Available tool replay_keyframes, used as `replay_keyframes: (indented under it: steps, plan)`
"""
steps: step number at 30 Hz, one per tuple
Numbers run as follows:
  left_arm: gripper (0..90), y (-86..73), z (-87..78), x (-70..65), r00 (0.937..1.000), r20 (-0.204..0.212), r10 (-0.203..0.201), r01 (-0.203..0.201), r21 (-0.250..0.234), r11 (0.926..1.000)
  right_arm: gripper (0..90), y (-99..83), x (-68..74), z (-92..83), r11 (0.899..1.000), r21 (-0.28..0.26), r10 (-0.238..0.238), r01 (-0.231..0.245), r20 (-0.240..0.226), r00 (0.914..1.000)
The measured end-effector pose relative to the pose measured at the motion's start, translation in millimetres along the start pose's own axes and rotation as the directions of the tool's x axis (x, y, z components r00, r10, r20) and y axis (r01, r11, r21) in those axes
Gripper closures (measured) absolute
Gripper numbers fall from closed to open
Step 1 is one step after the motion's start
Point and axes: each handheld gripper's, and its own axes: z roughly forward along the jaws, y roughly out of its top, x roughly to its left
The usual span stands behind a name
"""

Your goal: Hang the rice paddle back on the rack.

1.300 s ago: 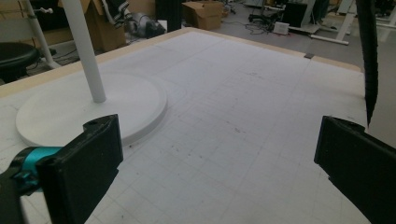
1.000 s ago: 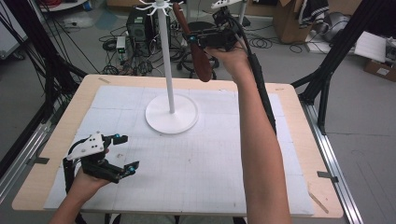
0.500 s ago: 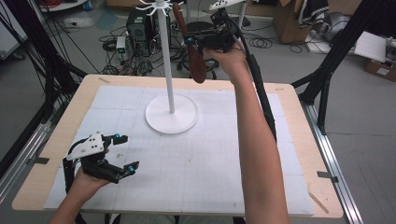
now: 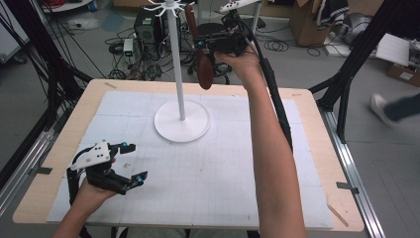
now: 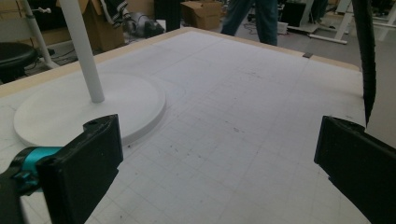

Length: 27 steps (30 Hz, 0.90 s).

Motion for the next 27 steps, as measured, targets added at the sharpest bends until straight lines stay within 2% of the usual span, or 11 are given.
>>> replay_keyframes:
  steps: [16,22,23,26,27]
  plan:
    - [1.7,0.1,-0.1,0.2,1.0000,-0.003,0.002,-0.002,-0.002,1.0000,75.6,-0.3,0.0,3.9,1.000,0.009,0.009,-0.009,0.009,0.9999]
    - [1.7,0.0,-0.1,0.0,1.0000,-0.002,0.000,0.000,-0.002,1.0000,64.7,-2.0,-1.7,4.3,1.000,0.014,0.018,-0.018,0.013,0.9998]
    - [1.7,0.0,-0.1,0.1,1.0000,-0.002,0.001,-0.001,-0.002,1.0000,60.0,-2.2,-1.9,4.7,1.000,0.005,0.012,-0.012,0.014,0.9998]
    - [1.7,0.0,-0.1,0.1,1.0000,-0.002,0.002,-0.002,-0.003,1.0000,48.9,-4.2,1.8,4.9,1.000,0.022,-0.005,0.004,0.019,0.9998]
    - [1.7,0.0,0.0,0.0,1.0000,-0.002,0.000,0.000,-0.002,1.0000,44.5,-5.3,3.0,4.8,1.000,0.027,-0.015,0.014,0.033,0.9993]
